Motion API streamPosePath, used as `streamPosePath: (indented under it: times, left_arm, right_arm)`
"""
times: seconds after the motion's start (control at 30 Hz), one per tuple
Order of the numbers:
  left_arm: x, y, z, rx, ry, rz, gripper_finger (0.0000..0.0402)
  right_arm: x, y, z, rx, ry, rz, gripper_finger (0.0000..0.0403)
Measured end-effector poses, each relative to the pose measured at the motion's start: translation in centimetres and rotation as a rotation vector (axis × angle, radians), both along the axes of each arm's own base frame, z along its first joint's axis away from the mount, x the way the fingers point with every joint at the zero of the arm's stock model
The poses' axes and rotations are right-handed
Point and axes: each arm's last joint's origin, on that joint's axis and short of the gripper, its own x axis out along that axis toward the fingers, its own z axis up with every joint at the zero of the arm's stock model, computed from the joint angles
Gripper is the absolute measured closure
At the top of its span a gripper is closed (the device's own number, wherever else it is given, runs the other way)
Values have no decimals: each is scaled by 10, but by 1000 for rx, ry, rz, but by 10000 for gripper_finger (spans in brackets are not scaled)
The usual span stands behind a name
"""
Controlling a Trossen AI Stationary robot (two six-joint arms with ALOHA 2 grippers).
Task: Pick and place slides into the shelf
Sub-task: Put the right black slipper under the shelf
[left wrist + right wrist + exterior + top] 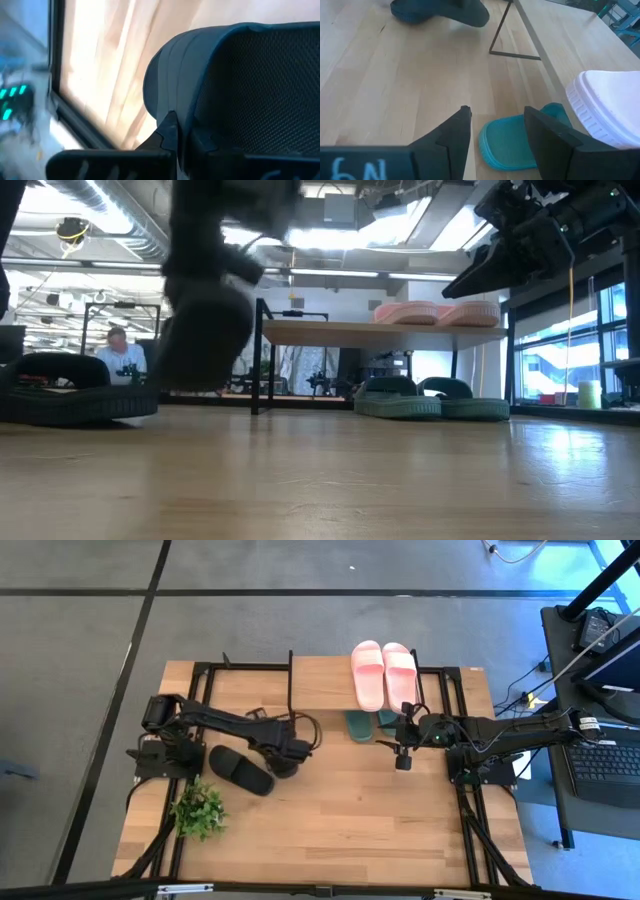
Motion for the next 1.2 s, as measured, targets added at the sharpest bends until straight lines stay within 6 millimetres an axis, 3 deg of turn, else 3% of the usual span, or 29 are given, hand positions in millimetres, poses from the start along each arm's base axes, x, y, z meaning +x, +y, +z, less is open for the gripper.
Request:
streamPosePath:
  times: [0.23, 0.43, 0.63, 0.9, 1.2]
  left_arm:
    - [28, -8, 47, -221, -108, -356, 399]
    - [54, -12, 55, -270, -315, -547, 399]
    - [80, -7, 24, -112, -289, -589, 399]
    - [105, 11, -30, 86, -216, -431, 399]
    - [122, 23, -54, 210, -255, -387, 399]
  right_arm:
    - [0, 0, 0, 0, 5, 0, 219]
    - [0, 0, -1, -1, 7, 1, 219]
    - [0, 0, -1, -2, 9, 2, 219]
    - [0, 0, -1, 1, 8, 0, 219]
    - [0, 0, -1, 20, 3, -10, 219]
